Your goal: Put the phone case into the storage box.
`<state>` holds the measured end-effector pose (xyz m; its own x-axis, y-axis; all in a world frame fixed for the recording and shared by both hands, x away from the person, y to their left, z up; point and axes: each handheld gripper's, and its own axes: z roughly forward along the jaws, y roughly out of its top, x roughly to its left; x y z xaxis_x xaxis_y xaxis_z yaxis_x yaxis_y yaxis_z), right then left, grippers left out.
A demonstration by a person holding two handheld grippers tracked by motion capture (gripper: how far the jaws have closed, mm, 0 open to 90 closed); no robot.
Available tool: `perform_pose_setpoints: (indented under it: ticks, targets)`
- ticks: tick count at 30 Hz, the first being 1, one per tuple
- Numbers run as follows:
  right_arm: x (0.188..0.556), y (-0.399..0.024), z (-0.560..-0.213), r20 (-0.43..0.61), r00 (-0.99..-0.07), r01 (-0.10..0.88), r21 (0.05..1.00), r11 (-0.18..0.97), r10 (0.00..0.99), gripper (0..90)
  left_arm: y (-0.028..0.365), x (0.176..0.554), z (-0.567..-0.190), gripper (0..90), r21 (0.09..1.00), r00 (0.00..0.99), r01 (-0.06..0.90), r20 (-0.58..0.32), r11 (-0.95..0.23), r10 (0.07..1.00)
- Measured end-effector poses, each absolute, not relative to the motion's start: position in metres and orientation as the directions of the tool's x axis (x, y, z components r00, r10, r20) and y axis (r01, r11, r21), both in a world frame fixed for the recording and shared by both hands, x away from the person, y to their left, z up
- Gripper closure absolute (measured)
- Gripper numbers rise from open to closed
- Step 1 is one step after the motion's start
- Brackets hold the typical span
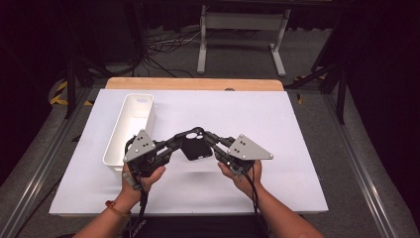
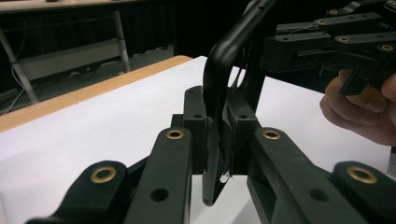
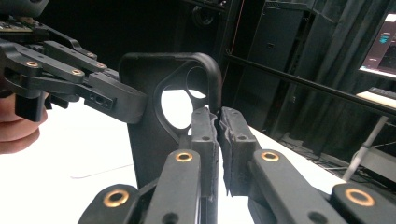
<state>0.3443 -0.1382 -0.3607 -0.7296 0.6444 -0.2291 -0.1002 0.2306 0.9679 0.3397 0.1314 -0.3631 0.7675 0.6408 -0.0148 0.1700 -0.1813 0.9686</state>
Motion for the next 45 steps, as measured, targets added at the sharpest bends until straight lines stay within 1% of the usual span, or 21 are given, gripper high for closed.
perform_pose_setpoints:
  ticks: [3, 4, 8, 9, 11, 13, 15, 17, 19, 22, 28, 29, 34, 37, 45]
  targets:
    - [0.343, -0.138, -0.359, -0.231, -0.733, -0.102, 0.967, 0.232, 0.640, 83.8, 0.133, 0.339, -0.361, 82.4, 0.969, 0.765, 0.155, 0.005, -0.192, 0.643]
    - [0.343, -0.138, -0.359, -0.231, -0.734, -0.102, 0.967, 0.233, 0.639, 81.2, 0.134, 0.339, -0.360, 82.4, 0.969, 0.766, 0.156, 0.003, -0.191, 0.643]
    - [0.342, -0.138, -0.357, -0.225, -0.737, -0.099, 0.969, 0.228, 0.637, 79.9, 0.137, 0.339, -0.358, 82.6, 0.971, 0.767, 0.145, 0.010, -0.189, 0.642]
    - [0.341, -0.137, -0.357, -0.229, -0.730, -0.098, 0.967, 0.233, 0.643, 76.7, 0.137, 0.338, -0.357, 82.6, 0.971, 0.768, 0.144, 0.012, -0.190, 0.641]
    - [0.340, -0.137, -0.355, -0.230, -0.730, -0.097, 0.967, 0.235, 0.644, 76.6, 0.139, 0.338, -0.356, 82.6, 0.973, 0.770, 0.136, 0.016, -0.188, 0.638]
    - [0.339, -0.136, -0.354, -0.242, -0.728, -0.104, 0.964, 0.245, 0.642, 73.8, 0.140, 0.338, -0.356, 82.6, 0.973, 0.769, 0.136, 0.016, -0.187, 0.639]
    - [0.337, -0.138, -0.354, -0.243, -0.730, -0.100, 0.963, 0.251, 0.639, 72.9, 0.140, 0.338, -0.356, 82.6, 0.973, 0.771, 0.131, 0.020, -0.189, 0.636]
    - [0.334, -0.141, -0.355, -0.251, -0.727, -0.101, 0.960, 0.262, 0.639, 69.1, 0.141, 0.338, -0.355, 82.6, 0.974, 0.771, 0.125, 0.023, -0.186, 0.637]
    - [0.333, -0.146, -0.358, -0.248, -0.733, -0.089, 0.958, 0.273, 0.633, 67.5, 0.142, 0.338, -0.355, 82.6, 0.973, 0.775, 0.127, 0.023, -0.192, 0.632]
    - [0.330, -0.152, -0.361, -0.240, -0.736, -0.067, 0.956, 0.284, 0.633, 60.1, 0.140, 0.337, -0.355, 82.6, 0.973, 0.776, 0.122, 0.029, -0.194, 0.630]
    - [0.328, -0.165, -0.367, -0.236, -0.730, -0.042, 0.952, 0.302, 0.641, 49.9, 0.140, 0.338, -0.355, 82.6, 0.973, 0.779, 0.116, 0.036, -0.200, 0.626]
    - [0.328, -0.165, -0.367, -0.236, -0.730, -0.042, 0.952, 0.302, 0.641, 49.9, 0.140, 0.338, -0.355, 82.6, 0.973, 0.779, 0.116, 0.036, -0.200, 0.626]
    - [0.328, -0.174, -0.374, -0.238, -0.726, -0.017, 0.944, 0.329, 0.645, 41.3, 0.140, 0.338, -0.355, 82.6, 0.973, 0.783, 0.113, 0.036, -0.199, 0.621]
    - [0.328, -0.177, -0.379, -0.251, -0.724, -0.022, 0.939, 0.343, 0.643, 36.1, 0.140, 0.338, -0.354, 82.6, 0.973, 0.786, 0.109, 0.040, -0.202, 0.616]
    - [0.325, -0.182, -0.390, -0.283, -0.721, -0.025, 0.923, 0.385, 0.632, 29.9, 0.142, 0.338, -0.352, 82.6, 0.973, 0.791, 0.105, 0.043, -0.204, 0.611]
